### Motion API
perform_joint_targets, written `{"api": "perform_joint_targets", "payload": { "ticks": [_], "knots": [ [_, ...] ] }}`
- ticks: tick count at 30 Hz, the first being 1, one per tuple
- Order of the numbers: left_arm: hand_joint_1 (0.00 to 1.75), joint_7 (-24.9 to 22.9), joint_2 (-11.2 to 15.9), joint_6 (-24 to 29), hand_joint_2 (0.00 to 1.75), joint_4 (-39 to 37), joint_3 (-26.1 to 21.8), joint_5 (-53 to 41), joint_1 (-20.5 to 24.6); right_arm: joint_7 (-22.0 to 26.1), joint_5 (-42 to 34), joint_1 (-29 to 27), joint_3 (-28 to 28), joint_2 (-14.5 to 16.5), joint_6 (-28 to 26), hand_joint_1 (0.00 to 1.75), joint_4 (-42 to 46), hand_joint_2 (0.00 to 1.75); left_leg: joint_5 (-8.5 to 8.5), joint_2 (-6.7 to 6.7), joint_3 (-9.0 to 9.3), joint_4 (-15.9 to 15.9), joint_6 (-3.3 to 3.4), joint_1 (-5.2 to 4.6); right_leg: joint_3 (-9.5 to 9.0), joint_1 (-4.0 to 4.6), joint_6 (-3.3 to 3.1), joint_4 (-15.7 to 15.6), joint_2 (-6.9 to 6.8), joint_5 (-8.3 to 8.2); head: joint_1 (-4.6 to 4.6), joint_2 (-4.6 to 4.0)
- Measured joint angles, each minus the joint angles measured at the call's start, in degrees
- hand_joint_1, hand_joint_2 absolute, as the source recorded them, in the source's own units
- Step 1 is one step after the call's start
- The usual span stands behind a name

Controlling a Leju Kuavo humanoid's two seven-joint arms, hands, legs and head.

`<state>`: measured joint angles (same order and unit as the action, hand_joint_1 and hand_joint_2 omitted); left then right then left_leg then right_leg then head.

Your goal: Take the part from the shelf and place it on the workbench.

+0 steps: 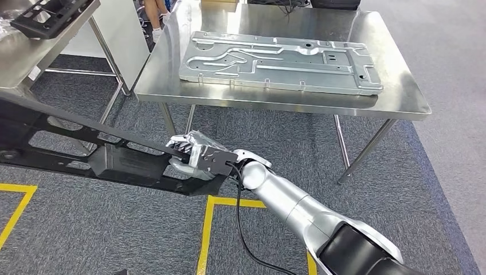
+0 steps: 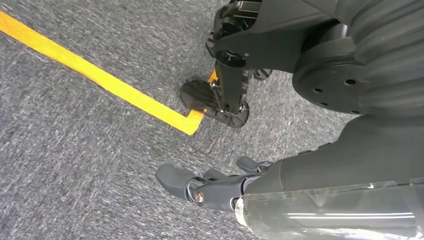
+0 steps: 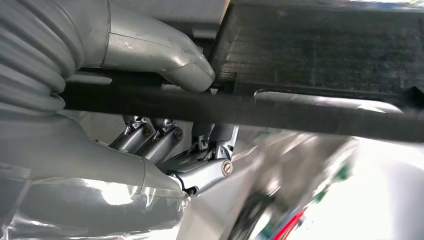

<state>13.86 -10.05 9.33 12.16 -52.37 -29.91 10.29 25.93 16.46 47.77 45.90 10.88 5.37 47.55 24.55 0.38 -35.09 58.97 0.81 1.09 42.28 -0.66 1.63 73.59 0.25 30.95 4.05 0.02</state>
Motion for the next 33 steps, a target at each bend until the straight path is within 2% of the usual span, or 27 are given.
{"api": "perform_joint_targets", "payload": {
  "ticks": [2,3,4,6,7,9,10,12,13,14,15,17,18,19,20,22,24,25,27,28,29,30,31,33],
  "knots": [
    [0.00,0.43,-0.05,-0.21,1.75,0.01,-0.01,0.05,0.03,-5.17,10.58,0.51,1.06,-0.01,-10.24,1.75,-0.06,1.75,0.05,-0.02,0.12,0.00,-0.16,0.00,-3.85,-0.08,-0.28,-7.91,-0.24,-3.86,0.00,0.00],
    [0.00,0.56,-0.10,-0.31,1.75,0.01,-0.01,-0.01,0.07,-7.95,16.21,0.73,1.62,-0.03,-15.00,1.75,-0.07,1.75,0.07,-0.03,0.12,0.03,-0.38,-0.08,-5.53,0.07,-0.50,-11.47,-0.37,-5.10,0.00,0.00],
    [0.00,0.60,-0.14,-0.38,1.75,0.02,0.02,-0.12,0.12,-10.72,21.82,0.85,2.09,-0.08,-19.10,1.75,-0.09,1.75,0.06,-0.03,0.08,0.02,-0.66,-0.14,-6.53,0.23,-0.74,-13.69,-0.42,-5.67,0.00,0.00],
    [0.00,0.38,-0.22,-0.41,1.75,0.02,0.16,-0.51,0.24,-14.83,31.09,0.80,2.61,-0.33,-24.48,1.75,-0.12,1.75,-0.04,0.02,0.04,-0.16,-1.42,-0.21,-6.71,0.59,-1.22,-14.60,-0.25,-5.72,0.01,0.00],
    [0.00,0.18,-0.26,-0.41,1.75,0.02,0.26,-0.76,0.31,-16.09,34.50,0.70,2.73,-0.48,-26.18,1.75,-0.10,1.75,0.01,0.07,0.02,-0.23,-1.77,-0.16,-6.76,0.46,-1.57,-14.79,-0.14,-5.86,0.02,0.00],
    [0.00,-0.24,-0.33,-0.41,1.75,0.02,0.49,-1.13,0.50,-16.97,38.24,0.34,2.78,-0.71,-27.81,1.75,0.02,1.75,1.23,0.11,-0.58,1.31,-2.29,-0.08,-7.07,0.24,-2.34,-15.39,-0.01,-6.20,0.02,0.00],
    [0.00,-0.38,-0.33,-0.42,1.75,0.02,0.63,-1.25,0.59,-16.98,39.10,0.02,2.75,-0.74,-28.05,1.75,0.24,1.75,2.70,0.10,-1.62,3.73,-2.43,-0.03,-7.23,0.15,-2.68,-15.63,0.00,-6.31,0.02,0.00],
    [0.00,-0.58,-0.33,-0.46,1.75,0.02,0.96,-1.33,0.71,-16.63,39.87,-0.92,2.63,-0.79,-27.85,1.75,1.19,1.75,6.38,0.06,-5.09,11.46,-2.66,0.01,-7.28,0.38,-3.06,-15.64,0.08,-6.24,0.02,0.00],
    [0.00,-0.67,-0.33,-0.48,1.75,0.02,1.13,-1.36,0.73,-16.27,39.85,-1.44,2.49,-0.80,-27.40,1.75,1.90,1.75,7.43,0.04,-6.67,14.74,-2.75,0.01,-7.30,0.49,-3.15,-15.57,0.16,-6.17,0.02,0.00],
    [0.00,-0.75,-0.32,-0.50,1.75,0.02,1.30,-1.42,0.76,-15.75,39.53,-1.98,2.25,-0.84,-26.76,1.75,2.69,1.75,7.46,0.03,-7.51,16.30,-2.79,0.01,-7.32,0.57,-3.20,-15.47,0.25,-6.08,0.02,0.00],
    [0.00,-0.85,-0.30,-0.50,1.75,0.02,1.46,-1.52,0.83,-14.88,38.56,-2.51,1.83,-0.87,-25.85,1.75,3.61,1.75,6.30,0.03,-7.20,15.42,-2.75,0.01,-7.34,0.61,-3.19,-15.33,0.35,-5.98,0.02,0.00],
    [0.00,-1.09,-0.27,-0.49,1.75,0.02,1.75,-1.78,1.13,-11.84,34.20,-3.65,0.41,-0.92,-23.41,1.75,5.87,1.75,2.36,0.00,-4.07,8.34,-2.46,0.01,-7.37,0.63,-3.00,-14.90,0.49,-5.61,0.02,0.00],
    [0.00,-1.19,-0.28,-0.46,1.75,0.02,1.87,-1.85,1.35,-9.64,30.76,-4.23,-0.63,-0.95,-21.88,1.75,7.16,1.75,0.99,-0.05,-2.28,4.54,-2.24,-0.08,-7.29,0.74,-2.81,-14.58,0.54,-5.40,0.02,0.00],
    [0.00,-1.23,-0.29,-0.41,1.75,0.02,1.97,-1.85,1.55,-7.34,27.17,-4.80,-1.72,-0.99,-20.43,1.75,8.37,1.75,0.28,-0.10,-1.08,1.99,-2.01,-0.17,-7.20,0.84,-2.58,-14.40,0.56,-5.28,0.02,0.00],
    [0.00,-1.20,-0.31,-0.32,1.75,0.02,2.03,-1.75,1.72,-5.08,23.64,-5.32,-2.85,-1.06,-19.03,1.75,9.46,1.75,0.20,-0.17,-0.49,0.76,-1.79,-0.28,-7.12,0.92,-2.36,-14.31,0.57,-5.21,0.02,0.00],
    [0.00,-1.07,-0.35,-0.07,1.75,0.02,2.09,-1.27,1.87,-1.12,17.35,-5.93,-4.90,-1.22,-16.49,1.75,11.18,1.75,0.21,-0.22,-0.32,0.48,-1.32,-0.32,-7.11,1.00,-1.86,-14.41,0.57,-5.24,0.01,0.00],
    [0.00,-0.99,-0.42,0.09,1.75,0.02,2.10,-0.66,1.88,1.65,12.46,-5.83,-6.37,-1.28,-14.18,1.75,12.37,1.75,-0.04,-0.16,-0.10,0.01,-0.69,-0.04,-6.70,0.95,-1.26,-13.24,0.51,-4.23,0.00,0.00],
    [0.00,-0.99,-0.45,0.11,1.75,0.02,2.09,-0.41,1.87,2.45,10.72,-5.62,-6.82,-1.26,-13.30,1.75,12.81,1.75,-0.15,-0.09,0.02,-0.21,-0.42,0.12,-5.82,0.89,-0.95,-11.21,0.46,-2.94,0.00,0.00],
    [0.00,-0.99,-0.45,0.07,1.75,0.02,2.08,-0.13,1.80,3.08,8.82,-5.31,-7.33,-1.20,-12.37,1.75,13.37,1.75,-0.18,-0.02,0.05,-0.29,-0.17,0.16,-2.47,0.51,-0.41,-4.00,0.29,0.61,-0.01,0.00],
    [0.00,-0.99,-0.45,0.04,1.75,0.02,2.08,-0.04,1.72,3.12,8.42,-5.26,-7.47,-1.19,-12.19,1.75,13.51,1.75,-0.17,-0.01,0.05,-0.29,-0.15,0.17,-0.73,0.31,-0.19,-0.41,0.21,1.87,-0.01,0.00],
    [0.00,-0.99,-0.45,0.03,1.75,0.02,2.08,-0.04,1.63,3.11,8.24,-5.26,-7.57,-1.18,-12.10,1.75,13.57,1.75,-0.16,-0.02,0.07,-0.29,-0.15,0.18,0.35,0.12,-0.02,1.67,0.14,2.18,-0.01,0.00],
    [0.00,-1.00,-0.46,0.03,1.75,0.02,2.08,-0.01,1.55,3.12,8.11,-5.27,-7.61,-1.18,-11.93,1.75,13.63,1.75,-0.14,-0.05,0.11,-0.28,-0.17,0.20,0.33,-0.05,0.08,1.45,0.07,1.33,-0.01,0.00],
    [0.00,-1.04,-0.46,0.05,1.75,0.02,2.07,0.04,1.49,3.13,7.87,-5.24,-7.62,-1.15,-11.66,1.75,13.76,1.75,-0.11,-0.10,0.18,-0.26,-0.23,0.24,-0.82,-0.19,0.12,-1.11,-0.02,-0.46,-0.01,0.00],
    [0.00,-1.18,-0.46,0.11,1.75,0.02,2.03,0.28,1.40,3.05,7.10,-4.84,-7.62,-0.94,-10.62,1.75,14.16,1.75,0.01,-0.15,0.25,-0.19,-0.60,0.18,-4.77,-0.27,0.01,-9.42,-0.20,-4.28,-0.01,0.00]
  ]
}}
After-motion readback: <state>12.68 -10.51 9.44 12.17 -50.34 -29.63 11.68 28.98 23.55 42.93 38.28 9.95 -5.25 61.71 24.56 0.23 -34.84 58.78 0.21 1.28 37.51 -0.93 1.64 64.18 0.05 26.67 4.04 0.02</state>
